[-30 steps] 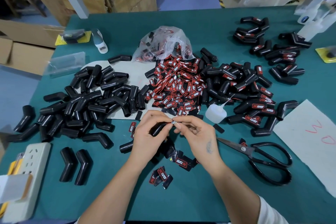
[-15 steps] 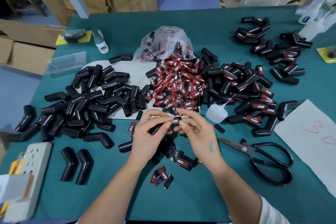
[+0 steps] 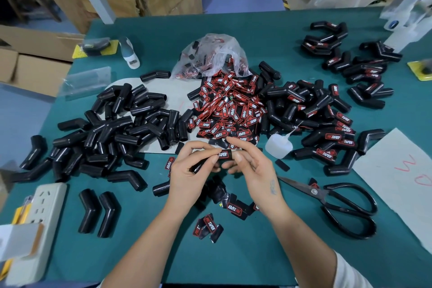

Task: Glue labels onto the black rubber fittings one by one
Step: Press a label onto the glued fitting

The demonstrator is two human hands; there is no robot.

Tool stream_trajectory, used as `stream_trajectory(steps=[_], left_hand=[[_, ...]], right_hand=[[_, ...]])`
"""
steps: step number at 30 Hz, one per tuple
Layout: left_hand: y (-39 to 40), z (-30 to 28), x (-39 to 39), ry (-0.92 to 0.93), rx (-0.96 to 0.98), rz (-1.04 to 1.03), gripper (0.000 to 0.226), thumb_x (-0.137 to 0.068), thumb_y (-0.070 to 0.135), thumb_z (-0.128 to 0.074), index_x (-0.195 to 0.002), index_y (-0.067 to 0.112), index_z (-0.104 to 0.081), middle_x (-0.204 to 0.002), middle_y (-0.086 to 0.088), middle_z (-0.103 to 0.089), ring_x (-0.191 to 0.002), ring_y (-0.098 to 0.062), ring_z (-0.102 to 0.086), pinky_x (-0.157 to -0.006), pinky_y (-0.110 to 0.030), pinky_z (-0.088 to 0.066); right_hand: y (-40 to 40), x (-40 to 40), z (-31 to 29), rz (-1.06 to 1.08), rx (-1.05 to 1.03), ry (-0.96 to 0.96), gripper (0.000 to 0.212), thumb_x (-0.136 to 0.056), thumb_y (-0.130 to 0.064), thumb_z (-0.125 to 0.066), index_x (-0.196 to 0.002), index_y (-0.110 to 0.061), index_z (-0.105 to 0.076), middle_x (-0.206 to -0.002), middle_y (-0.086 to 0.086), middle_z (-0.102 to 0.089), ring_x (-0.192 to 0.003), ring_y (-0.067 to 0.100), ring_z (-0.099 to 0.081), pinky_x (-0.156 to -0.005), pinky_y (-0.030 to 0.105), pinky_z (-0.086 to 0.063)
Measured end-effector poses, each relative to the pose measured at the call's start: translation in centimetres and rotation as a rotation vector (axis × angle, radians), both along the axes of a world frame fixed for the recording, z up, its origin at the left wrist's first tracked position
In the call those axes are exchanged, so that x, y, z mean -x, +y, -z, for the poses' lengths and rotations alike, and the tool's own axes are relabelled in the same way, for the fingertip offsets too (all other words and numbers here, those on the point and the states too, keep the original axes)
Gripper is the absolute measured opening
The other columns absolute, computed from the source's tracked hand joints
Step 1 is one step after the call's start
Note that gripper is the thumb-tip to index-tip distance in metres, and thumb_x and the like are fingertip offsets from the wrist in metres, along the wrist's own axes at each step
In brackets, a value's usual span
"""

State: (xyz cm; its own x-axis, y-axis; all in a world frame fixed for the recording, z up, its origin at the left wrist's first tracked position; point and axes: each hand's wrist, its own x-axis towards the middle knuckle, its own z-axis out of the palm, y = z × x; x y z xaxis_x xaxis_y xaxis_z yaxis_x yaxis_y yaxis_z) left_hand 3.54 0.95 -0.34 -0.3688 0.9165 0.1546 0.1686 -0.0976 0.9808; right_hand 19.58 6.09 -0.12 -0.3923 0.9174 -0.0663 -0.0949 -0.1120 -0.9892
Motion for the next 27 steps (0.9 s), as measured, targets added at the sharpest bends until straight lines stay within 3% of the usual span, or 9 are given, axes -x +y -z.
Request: stream_trajectory(steps=[9,14,17,21,27], left_hand=[[-0.23,-0.06,-0.20,0.121,-0.053,0.016,0.019,-0.095,0.004,-0.070,-0.111,0.007,-0.081,-0.111,-0.008,-0.063,-0.099,-0.022,-0.069,-0.079,-0.026,-0.062],[-0.25,0.29,-0.21,0.224,-0.081,0.002,0.020,-0.094,0.000,-0.073,-0.112,0.006,-0.081,-0.113,-0.005,-0.064,-0.107,-0.022,-0.067,-0.093,-0.039,-0.057],[-0.22,0.15,-0.48,0.263,-0.080,-0.009,0.034,-0.091,0.002,-0.075,-0.122,0.017,-0.076,-0.117,0.005,-0.066,-0.113,-0.013,-0.065,-0.103,-0.027,-0.050],[-0.08,0.00,-0.71,0.249,-0.040,0.006,0.048,-0.090,0.005,-0.074,-0.128,0.033,-0.066,-0.118,0.023,-0.065,-0.117,-0.007,-0.062,-0.104,-0.016,-0.043],[-0.20,0.19,-0.63,0.183,-0.030,0.033,0.045,-0.094,0.012,-0.070,-0.129,0.040,-0.064,-0.119,0.017,-0.065,-0.119,-0.018,-0.063,-0.104,-0.022,-0.045]], right_hand=[[0.03,-0.01,-0.22,0.015,0.010,-0.003,0.032,-0.102,-0.007,-0.065,-0.129,-0.024,-0.068,-0.089,0.007,-0.076,-0.086,0.017,-0.073,-0.080,0.026,-0.057],[-0.05,-0.06,-0.22,-0.027,0.002,-0.002,0.035,-0.104,-0.012,-0.065,-0.135,-0.027,-0.064,-0.094,0.003,-0.075,-0.093,0.016,-0.073,-0.078,0.024,-0.057],[-0.01,0.02,-0.18,-0.027,0.037,0.014,0.041,-0.102,-0.011,-0.067,-0.137,-0.032,-0.064,-0.098,0.000,-0.075,-0.091,0.011,-0.070,-0.075,0.023,-0.056],[0.04,0.01,-0.15,-0.016,0.051,0.025,0.043,-0.098,-0.015,-0.072,-0.135,-0.036,-0.065,-0.102,0.000,-0.075,-0.088,0.009,-0.067,-0.075,0.022,-0.055],[0.00,0.22,-0.04,0.007,0.054,0.049,0.044,-0.095,-0.019,-0.074,-0.134,-0.038,-0.065,-0.097,0.000,-0.075,-0.089,0.010,-0.067,-0.075,0.022,-0.055]])
